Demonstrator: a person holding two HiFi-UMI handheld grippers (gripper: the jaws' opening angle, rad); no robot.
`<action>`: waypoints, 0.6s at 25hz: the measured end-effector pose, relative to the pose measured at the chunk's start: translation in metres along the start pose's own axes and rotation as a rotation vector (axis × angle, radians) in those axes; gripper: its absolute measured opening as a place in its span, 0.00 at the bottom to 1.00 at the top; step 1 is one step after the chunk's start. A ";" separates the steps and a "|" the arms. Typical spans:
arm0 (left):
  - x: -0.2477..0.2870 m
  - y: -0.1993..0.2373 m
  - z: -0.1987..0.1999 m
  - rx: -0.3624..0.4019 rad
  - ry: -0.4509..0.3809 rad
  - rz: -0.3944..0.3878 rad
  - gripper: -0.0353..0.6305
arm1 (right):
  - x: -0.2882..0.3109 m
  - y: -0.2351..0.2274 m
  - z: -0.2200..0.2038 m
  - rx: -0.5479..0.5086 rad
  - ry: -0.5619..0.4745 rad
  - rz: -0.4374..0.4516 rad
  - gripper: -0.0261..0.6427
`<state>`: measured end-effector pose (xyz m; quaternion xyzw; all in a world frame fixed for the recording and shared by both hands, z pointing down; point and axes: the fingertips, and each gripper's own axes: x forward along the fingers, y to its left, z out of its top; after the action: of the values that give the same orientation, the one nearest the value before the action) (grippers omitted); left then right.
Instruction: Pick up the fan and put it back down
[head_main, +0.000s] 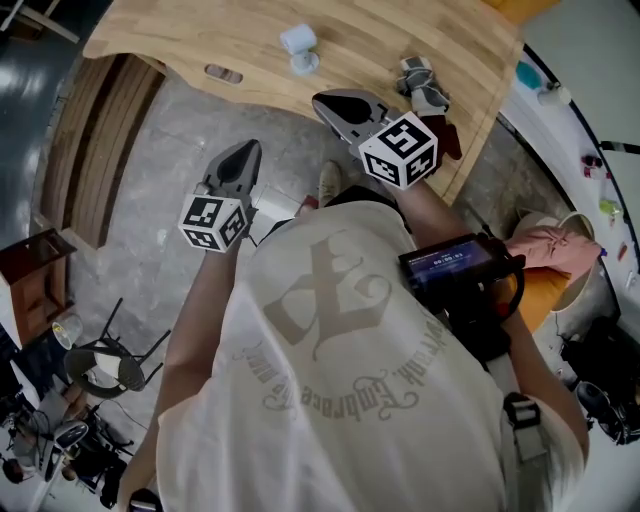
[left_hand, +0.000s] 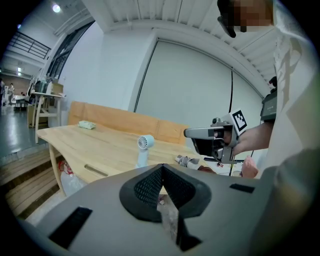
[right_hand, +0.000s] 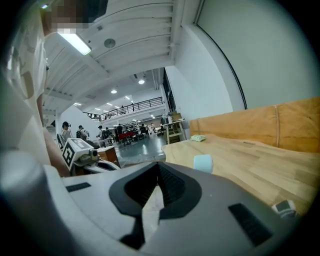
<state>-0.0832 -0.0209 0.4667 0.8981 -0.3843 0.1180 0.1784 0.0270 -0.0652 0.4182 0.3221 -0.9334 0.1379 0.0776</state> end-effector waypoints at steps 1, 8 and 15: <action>0.007 0.001 0.002 -0.002 0.003 -0.003 0.07 | 0.001 -0.007 0.002 0.003 -0.004 -0.001 0.06; 0.071 0.014 0.007 0.009 0.054 -0.051 0.07 | 0.006 -0.075 -0.015 0.063 -0.005 -0.031 0.06; 0.092 0.020 0.013 0.031 0.073 -0.088 0.07 | 0.007 -0.081 -0.024 0.100 0.003 -0.049 0.06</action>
<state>-0.0348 -0.0982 0.4917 0.9119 -0.3358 0.1485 0.1835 0.0734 -0.1229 0.4594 0.3479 -0.9171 0.1830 0.0661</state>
